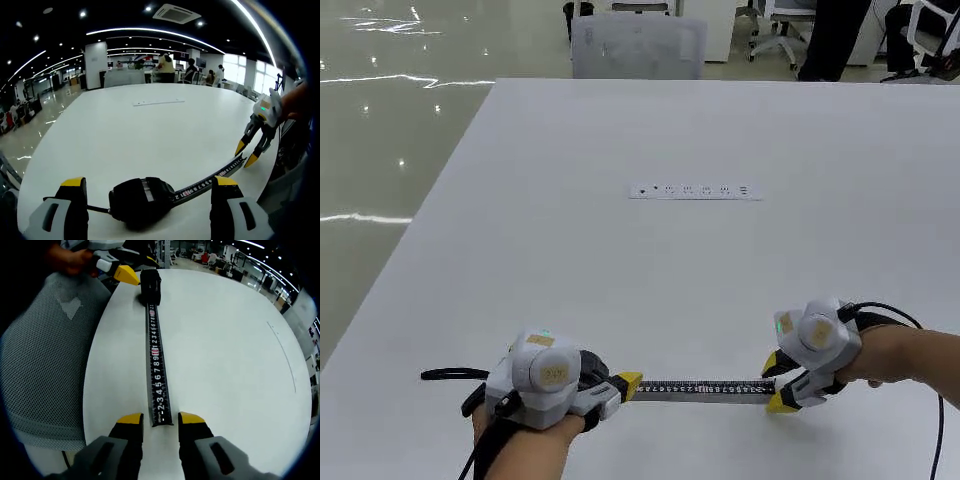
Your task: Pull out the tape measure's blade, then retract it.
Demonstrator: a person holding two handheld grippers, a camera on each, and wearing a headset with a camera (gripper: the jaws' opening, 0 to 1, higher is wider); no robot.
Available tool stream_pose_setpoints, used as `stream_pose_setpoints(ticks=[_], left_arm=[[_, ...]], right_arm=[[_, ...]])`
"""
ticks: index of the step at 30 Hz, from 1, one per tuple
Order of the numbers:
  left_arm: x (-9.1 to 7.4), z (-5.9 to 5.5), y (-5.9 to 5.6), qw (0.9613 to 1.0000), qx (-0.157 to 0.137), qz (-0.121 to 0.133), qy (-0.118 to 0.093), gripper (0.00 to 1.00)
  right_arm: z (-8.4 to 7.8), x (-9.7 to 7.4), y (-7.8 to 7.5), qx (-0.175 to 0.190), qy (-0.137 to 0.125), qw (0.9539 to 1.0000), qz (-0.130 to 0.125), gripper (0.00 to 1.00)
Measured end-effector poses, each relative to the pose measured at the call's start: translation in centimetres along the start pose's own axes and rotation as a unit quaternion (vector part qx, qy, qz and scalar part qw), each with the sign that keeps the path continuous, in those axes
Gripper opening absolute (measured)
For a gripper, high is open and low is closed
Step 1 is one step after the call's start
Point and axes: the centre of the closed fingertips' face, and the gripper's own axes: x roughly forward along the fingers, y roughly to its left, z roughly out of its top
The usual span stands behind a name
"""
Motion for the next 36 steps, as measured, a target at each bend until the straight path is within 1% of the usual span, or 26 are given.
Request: stream_pose_setpoints(ticks=[1, 2, 3, 5, 7, 10, 12, 15, 19, 20, 21, 22, 23, 24, 27, 30, 31, 32, 33, 34, 36], left_arm=[[0.0, 0.0, 0.0, 1.0, 0.0, 0.0, 0.001, 1.0], [0.1, -0.1, 0.0, 1.0, 0.001, 0.0, 0.003, 1.0], [0.1, -0.1, 0.0, 1.0, 0.002, 0.0, 0.003, 1.0], [0.1, -0.1, 0.1, 1.0, -0.001, 0.001, 0.003, 1.0], [0.1, -0.3, 0.2, 1.0, -0.002, 0.003, 0.006, 1.0], [0.2, -0.3, 0.2, 0.9999, -0.008, 0.004, 0.007, 1.0], [0.1, -0.3, 0.3, 0.9999, -0.009, 0.005, 0.007, 1.0], [0.2, -0.3, 0.5, 0.9999, -0.014, 0.007, 0.008, 1.0], [0.2, -0.5, 0.3, 0.9998, -0.016, 0.005, 0.01, 1.0], [0.2, -0.4, 0.4, 0.9998, -0.014, 0.006, 0.009, 1.0], [0.2, -0.4, 0.4, 0.9998, -0.015, 0.006, 0.008, 1.0], [0.2, -0.4, 0.3, 0.9997, -0.023, 0.001, 0.005, 1.0], [0.2, -0.4, 0.4, 0.9996, -0.029, 0.0, 0.005, 1.0], [0.2, -0.4, 0.5, 0.9996, -0.029, 0.003, 0.005, 1.0], [0.2, -0.4, 0.6, 0.9993, -0.036, 0.006, 0.003, 1.0], [0.3, -0.4, 0.6, 0.9994, -0.033, 0.007, 0.002, 1.0], [0.4, -0.5, 0.7, 0.9995, -0.032, 0.01, 0.002, 1.0], [0.4, -0.5, 1.1, 0.9994, -0.029, 0.02, 0.001, 1.0], [0.4, -0.6, 1.5, 0.9991, -0.033, 0.026, 0.001, 0.99], [0.6, -0.9, 1.9, 0.9985, -0.043, 0.033, 0.006, 0.99], [0.8, -1.3, 2.2, 0.9981, -0.047, 0.037, 0.011, 0.97]], right_arm=[[0.0, 0.1, 0.0, 0.012, -0.001, 0.9999, 0.001, 0.24], [-0.1, 0.1, -0.2, 0.018, -0.003, 0.9998, -0.007, 0.22], [-0.1, 0.0, -0.2, 0.019, -0.003, 0.9998, -0.005, 0.2], [-0.1, 0.1, -0.6, 0.016, -0.003, 0.9998, -0.011, 0.17], [0.0, 0.1, -0.1, 0.011, -0.001, 0.9999, -0.002, 0.15], [0.1, 0.2, -0.2, 0.006, 0.008, 0.9999, 0.001, 0.15], [-0.2, 0.1, -0.2, -0.017, 0.026, 0.9995, 0.003, 0.15], [-0.3, 0.0, -0.3, -0.007, 0.025, 0.9997, 0.002, 0.17], [-0.2, 0.1, 0.0, -0.01, 0.022, 0.9997, 0.006, 0.14], [-0.2, 0.1, 0.1, 0.025, 0.025, 0.9994, 0.001, 0.14], [-0.3, 0.1, 0.0, 0.024, 0.028, 0.9993, 0.002, 0.14], [-0.3, 0.1, 0.0, -0.018, 0.033, 0.9993, 0.003, 0.14], [-0.2, 0.1, 0.2, -0.019, 0.034, 0.9992, 0.002, 0.14], [-0.1, 0.2, 0.2, -0.011, 0.035, 0.9993, 0.001, 0.14], [-0.3, 0.1, 0.1, -0.016, 0.035, 0.9993, 0.0, 0.14], [-0.3, 0.1, 0.1, -0.005, 0.031, 0.9995, -0.001, 0.14], [-0.3, 0.1, 0.1, -0.001, 0.031, 0.9995, -0.001, 0.14], [-0.3, 0.2, 0.1, 0.002, 0.031, 0.9995, 0.0, 0.14], [-0.2, 0.2, 0.0, 0.003, 0.032, 0.9995, 0.002, 0.14], [-0.2, 0.2, 0.0, 0.004, 0.034, 0.9994, 0.004, 0.14], [-0.2, 0.2, -0.1, 0.008, 0.036, 0.9993, 0.007, 0.14]])
